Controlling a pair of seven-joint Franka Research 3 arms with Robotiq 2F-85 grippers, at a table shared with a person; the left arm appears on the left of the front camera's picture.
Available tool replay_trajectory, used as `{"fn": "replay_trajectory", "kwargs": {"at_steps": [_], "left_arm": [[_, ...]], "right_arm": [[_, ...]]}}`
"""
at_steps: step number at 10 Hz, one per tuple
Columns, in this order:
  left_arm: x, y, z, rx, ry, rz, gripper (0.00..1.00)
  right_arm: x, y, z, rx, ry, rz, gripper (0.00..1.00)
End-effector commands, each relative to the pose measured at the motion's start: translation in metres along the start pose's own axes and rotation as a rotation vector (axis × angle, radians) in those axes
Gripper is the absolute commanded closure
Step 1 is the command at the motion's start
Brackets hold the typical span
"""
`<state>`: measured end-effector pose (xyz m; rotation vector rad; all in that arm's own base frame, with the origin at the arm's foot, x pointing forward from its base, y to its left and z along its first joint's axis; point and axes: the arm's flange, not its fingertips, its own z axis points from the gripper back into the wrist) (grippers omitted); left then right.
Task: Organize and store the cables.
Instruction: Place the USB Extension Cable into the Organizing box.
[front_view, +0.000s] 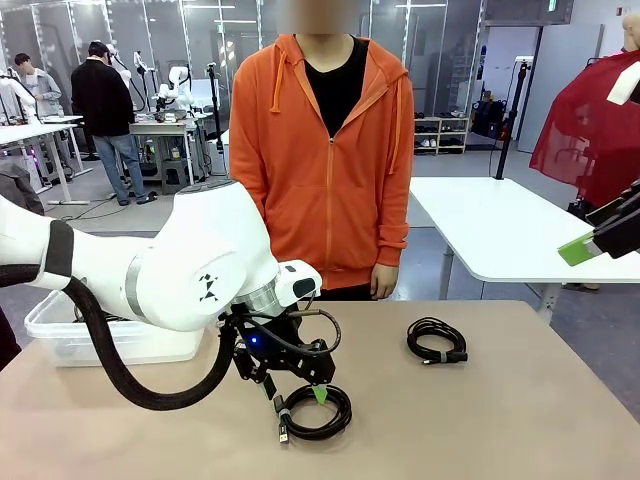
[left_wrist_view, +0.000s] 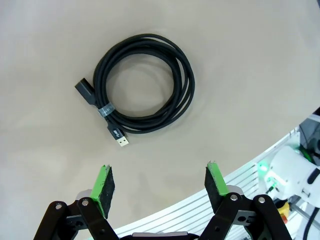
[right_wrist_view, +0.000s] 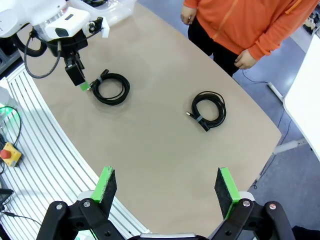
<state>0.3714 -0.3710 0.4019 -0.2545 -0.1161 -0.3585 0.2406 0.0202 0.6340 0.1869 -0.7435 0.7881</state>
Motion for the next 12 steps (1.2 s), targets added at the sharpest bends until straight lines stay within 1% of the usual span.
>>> {"fn": "replay_trajectory", "kwargs": {"at_steps": [1, 5, 7, 8, 9, 10, 11, 12], "left_arm": [[0.008, -0.007, 0.002, 0.043, 0.0, -0.012, 0.08], [0.009, -0.007, 0.0, 0.038, 0.021, -0.013, 0.08], [0.012, -0.006, -0.001, 0.042, 0.022, 0.004, 0.08], [0.015, -0.008, -0.002, 0.063, 0.023, 0.027, 0.08], [0.019, -0.008, -0.004, 0.059, 0.049, 0.083, 0.08], [0.024, -0.01, -0.004, 0.104, 0.083, 0.169, 0.08], [0.031, -0.014, 0.001, 0.116, 0.106, 0.212, 0.08], [0.037, -0.013, 0.009, 0.096, 0.128, 0.257, 0.08]], "right_arm": [[-0.004, 0.0, 0.001, -0.007, 0.013, -0.006, 0.0], [-0.004, 0.0, 0.001, -0.007, 0.013, -0.006, 0.0], [-0.004, 0.0, 0.001, -0.007, 0.013, -0.006, 0.0], [-0.004, 0.0, 0.001, -0.007, 0.013, -0.006, 0.0], [-0.004, 0.0, 0.001, -0.007, 0.013, -0.006, 0.0], [-0.004, 0.0, 0.001, -0.007, 0.013, -0.006, 0.0], [-0.004, 0.0, 0.001, -0.007, 0.013, -0.006, 0.0], [-0.004, 0.0, 0.001, -0.007, 0.013, -0.006, 0.0]]}}
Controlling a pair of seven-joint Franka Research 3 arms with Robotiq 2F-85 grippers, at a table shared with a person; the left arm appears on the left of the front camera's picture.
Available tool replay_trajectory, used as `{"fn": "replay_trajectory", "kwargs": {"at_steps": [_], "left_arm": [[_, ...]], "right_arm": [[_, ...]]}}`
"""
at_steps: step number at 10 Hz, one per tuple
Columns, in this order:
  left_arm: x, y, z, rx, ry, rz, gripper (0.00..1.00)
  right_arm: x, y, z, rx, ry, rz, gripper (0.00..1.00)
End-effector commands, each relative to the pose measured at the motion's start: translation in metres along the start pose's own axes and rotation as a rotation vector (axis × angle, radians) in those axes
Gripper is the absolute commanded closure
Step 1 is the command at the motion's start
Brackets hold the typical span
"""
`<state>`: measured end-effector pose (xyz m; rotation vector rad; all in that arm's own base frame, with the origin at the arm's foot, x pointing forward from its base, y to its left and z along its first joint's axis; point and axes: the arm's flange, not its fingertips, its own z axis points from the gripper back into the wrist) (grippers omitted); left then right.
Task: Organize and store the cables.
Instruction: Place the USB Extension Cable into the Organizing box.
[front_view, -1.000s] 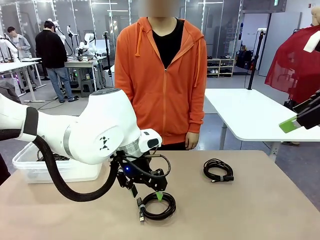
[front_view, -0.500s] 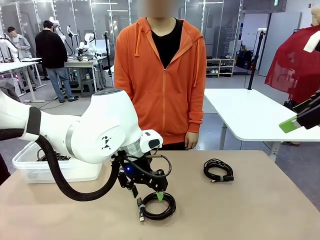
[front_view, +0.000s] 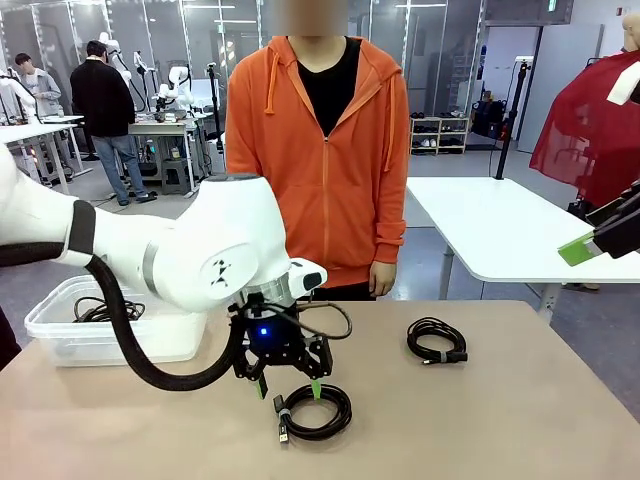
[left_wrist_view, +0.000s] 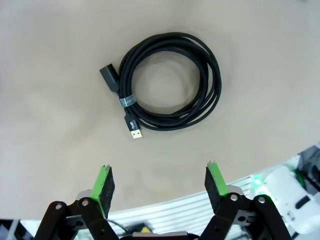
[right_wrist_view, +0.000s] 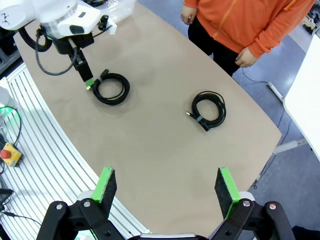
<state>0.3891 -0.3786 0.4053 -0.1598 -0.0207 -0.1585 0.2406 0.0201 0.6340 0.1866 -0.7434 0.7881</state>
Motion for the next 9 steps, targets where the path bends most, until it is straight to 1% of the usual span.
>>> {"fn": "replay_trajectory", "kwargs": {"at_steps": [1, 2, 3, 6, 9], "left_arm": [[0.018, -0.013, 0.016, 0.04, 0.071, 0.104, 0.08], [0.021, -0.009, 0.023, 0.047, 0.122, 0.088, 0.08], [0.025, -0.006, 0.029, 0.064, 0.149, 0.095, 0.08], [0.026, -0.009, 0.027, 0.13, 0.131, 0.055, 0.08], [0.026, -0.011, 0.018, 0.165, 0.086, 0.066, 0.08]], "right_arm": [[-0.003, 0.0, 0.001, -0.007, 0.013, -0.007, 0.0], [-0.003, 0.0, 0.001, -0.007, 0.013, -0.007, 0.0], [-0.003, 0.0, 0.001, -0.007, 0.013, -0.007, 0.0], [-0.003, 0.0, 0.001, -0.007, 0.013, -0.007, 0.0], [-0.003, 0.0, 0.001, -0.007, 0.013, -0.007, 0.0]]}}
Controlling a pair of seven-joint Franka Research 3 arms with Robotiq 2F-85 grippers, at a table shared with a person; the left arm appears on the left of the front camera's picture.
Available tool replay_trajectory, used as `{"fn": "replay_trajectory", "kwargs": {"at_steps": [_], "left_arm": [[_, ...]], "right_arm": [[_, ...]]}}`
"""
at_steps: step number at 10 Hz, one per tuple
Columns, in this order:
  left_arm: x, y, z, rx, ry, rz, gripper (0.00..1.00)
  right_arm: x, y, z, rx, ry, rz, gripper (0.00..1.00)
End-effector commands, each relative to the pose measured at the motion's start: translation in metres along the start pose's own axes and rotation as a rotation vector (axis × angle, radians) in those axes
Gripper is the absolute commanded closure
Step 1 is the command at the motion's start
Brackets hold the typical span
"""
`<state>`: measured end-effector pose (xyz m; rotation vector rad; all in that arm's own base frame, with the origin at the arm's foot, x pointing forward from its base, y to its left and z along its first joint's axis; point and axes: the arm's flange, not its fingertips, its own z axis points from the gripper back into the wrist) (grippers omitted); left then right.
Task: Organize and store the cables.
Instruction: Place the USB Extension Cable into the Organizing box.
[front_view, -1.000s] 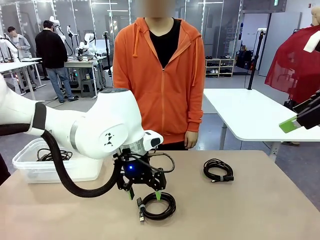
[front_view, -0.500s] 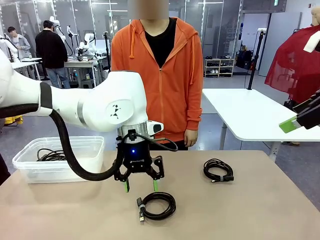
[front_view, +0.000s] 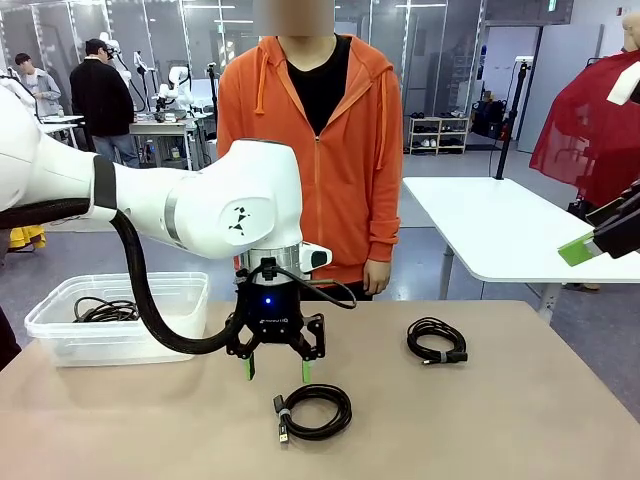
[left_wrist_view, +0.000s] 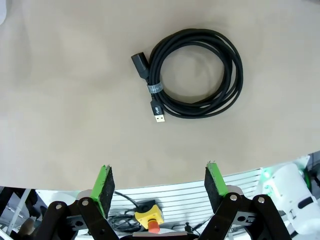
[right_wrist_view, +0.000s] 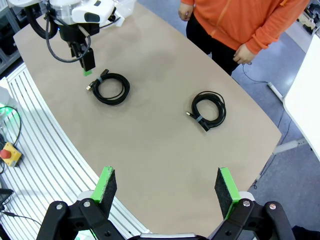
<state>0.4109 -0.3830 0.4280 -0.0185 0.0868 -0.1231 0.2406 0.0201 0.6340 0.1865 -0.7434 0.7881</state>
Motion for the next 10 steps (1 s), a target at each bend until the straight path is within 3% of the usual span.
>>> {"fn": "replay_trajectory", "kwargs": {"at_steps": [1, 10], "left_arm": [[0.004, -0.007, -0.01, 0.027, -0.034, 0.03, 0.08], [0.022, -0.008, -0.088, 0.056, -0.087, 0.09, 0.08]], "right_arm": [[-0.003, 0.0, 0.001, -0.007, 0.013, -0.007, 0.0], [-0.003, 0.0, 0.001, -0.007, 0.013, -0.007, 0.0]]}}
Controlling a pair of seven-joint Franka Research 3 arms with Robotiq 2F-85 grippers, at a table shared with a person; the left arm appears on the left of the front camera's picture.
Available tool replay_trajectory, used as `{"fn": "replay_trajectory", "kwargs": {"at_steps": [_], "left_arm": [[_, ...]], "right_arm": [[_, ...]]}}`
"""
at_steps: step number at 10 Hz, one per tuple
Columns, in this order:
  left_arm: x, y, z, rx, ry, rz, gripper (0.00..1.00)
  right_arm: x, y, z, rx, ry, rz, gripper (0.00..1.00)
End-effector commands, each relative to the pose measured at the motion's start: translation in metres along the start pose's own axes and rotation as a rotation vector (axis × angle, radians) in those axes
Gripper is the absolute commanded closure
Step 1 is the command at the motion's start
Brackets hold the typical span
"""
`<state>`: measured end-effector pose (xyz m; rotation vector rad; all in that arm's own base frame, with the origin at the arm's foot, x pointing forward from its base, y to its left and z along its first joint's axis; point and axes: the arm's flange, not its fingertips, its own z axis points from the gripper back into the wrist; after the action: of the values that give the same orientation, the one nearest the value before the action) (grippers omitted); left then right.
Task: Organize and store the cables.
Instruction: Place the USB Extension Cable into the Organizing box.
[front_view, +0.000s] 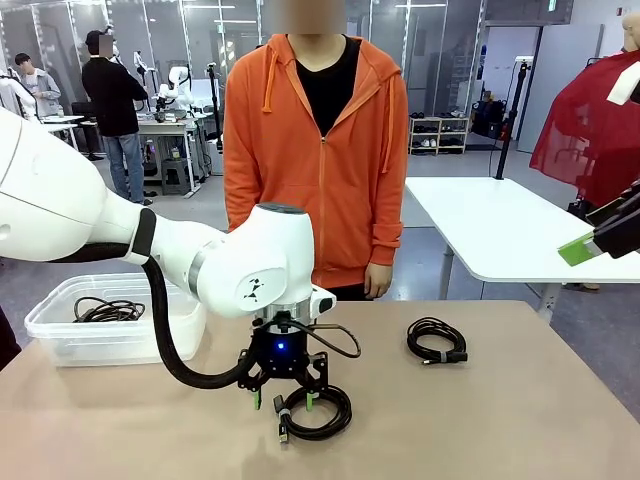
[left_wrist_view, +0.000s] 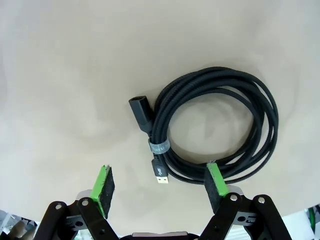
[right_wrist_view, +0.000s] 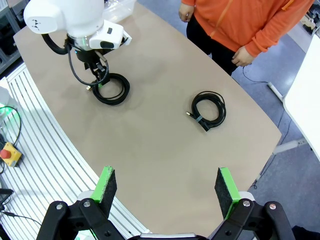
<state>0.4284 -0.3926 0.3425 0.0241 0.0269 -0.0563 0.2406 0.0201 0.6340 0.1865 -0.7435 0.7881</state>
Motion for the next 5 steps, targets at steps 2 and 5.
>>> {"fn": "replay_trajectory", "kwargs": {"at_steps": [2, 5], "left_arm": [[-0.003, -0.002, -0.011, -0.005, -0.026, 0.011, 0.08], [-0.002, 0.0, -0.022, -0.045, -0.017, 0.015, 0.08]], "right_arm": [[-0.003, 0.0, 0.001, -0.007, 0.013, -0.007, 0.0], [-0.003, 0.0, 0.001, -0.007, 0.013, -0.007, 0.0]]}}
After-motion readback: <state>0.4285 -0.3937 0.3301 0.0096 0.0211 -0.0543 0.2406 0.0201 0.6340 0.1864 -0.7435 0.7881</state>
